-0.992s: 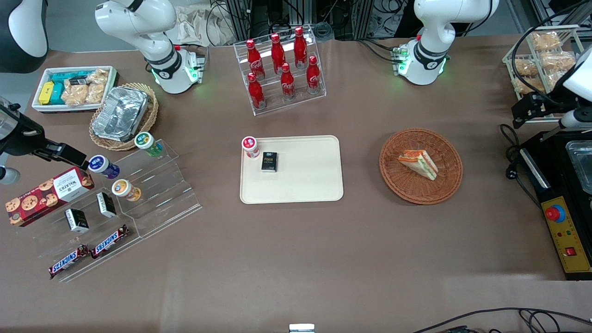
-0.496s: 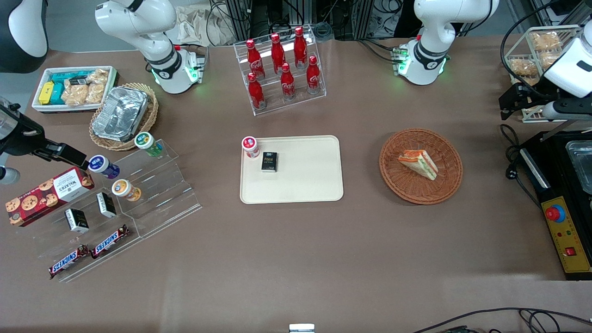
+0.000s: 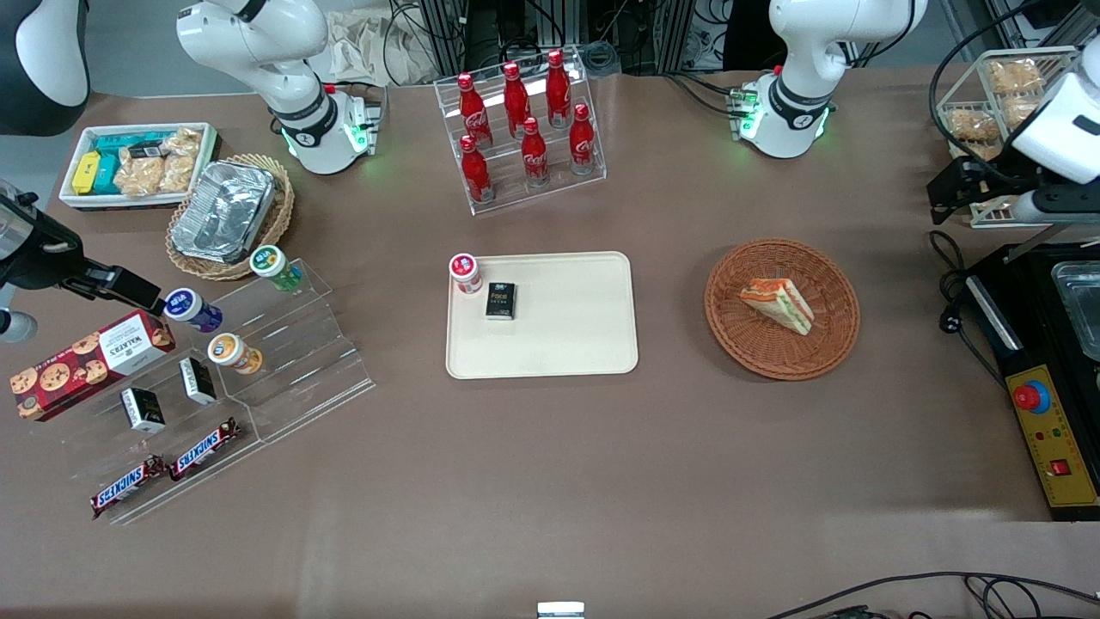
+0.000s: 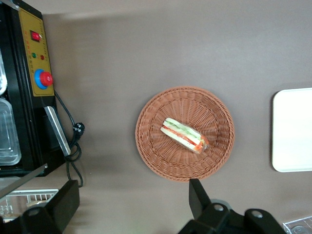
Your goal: Place sandwich from basket to tray
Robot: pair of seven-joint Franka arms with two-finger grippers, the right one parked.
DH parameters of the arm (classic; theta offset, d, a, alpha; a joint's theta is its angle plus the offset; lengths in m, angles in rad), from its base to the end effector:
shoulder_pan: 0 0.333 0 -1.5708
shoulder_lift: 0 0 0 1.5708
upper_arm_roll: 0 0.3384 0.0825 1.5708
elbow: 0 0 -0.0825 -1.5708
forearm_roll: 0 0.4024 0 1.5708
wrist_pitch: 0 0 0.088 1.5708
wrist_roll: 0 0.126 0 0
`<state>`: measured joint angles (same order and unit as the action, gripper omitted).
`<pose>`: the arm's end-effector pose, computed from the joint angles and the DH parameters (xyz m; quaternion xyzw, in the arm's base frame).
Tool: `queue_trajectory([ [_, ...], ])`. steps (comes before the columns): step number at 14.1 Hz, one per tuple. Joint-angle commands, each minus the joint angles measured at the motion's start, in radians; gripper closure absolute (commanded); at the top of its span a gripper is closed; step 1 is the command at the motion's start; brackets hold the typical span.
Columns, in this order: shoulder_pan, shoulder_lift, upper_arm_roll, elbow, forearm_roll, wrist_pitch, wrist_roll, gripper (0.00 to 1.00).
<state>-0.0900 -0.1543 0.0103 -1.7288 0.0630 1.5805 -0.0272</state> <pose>0.5200 -0.0332 0.6358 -0.9992 0.0265 -0.0046 0.0305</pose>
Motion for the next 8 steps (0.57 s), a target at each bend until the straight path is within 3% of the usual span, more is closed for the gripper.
queue_trajectory([
  [1, -0.036, -0.011, -0.001, -0.029, 0.005, -0.011, -0.078, 0.00],
  [4, -0.069, 0.011, -0.001, -0.038, 0.018, -0.014, -0.288, 0.00],
  [8, -0.076, 0.039, 0.000, -0.050, 0.014, 0.041, -0.318, 0.00],
])
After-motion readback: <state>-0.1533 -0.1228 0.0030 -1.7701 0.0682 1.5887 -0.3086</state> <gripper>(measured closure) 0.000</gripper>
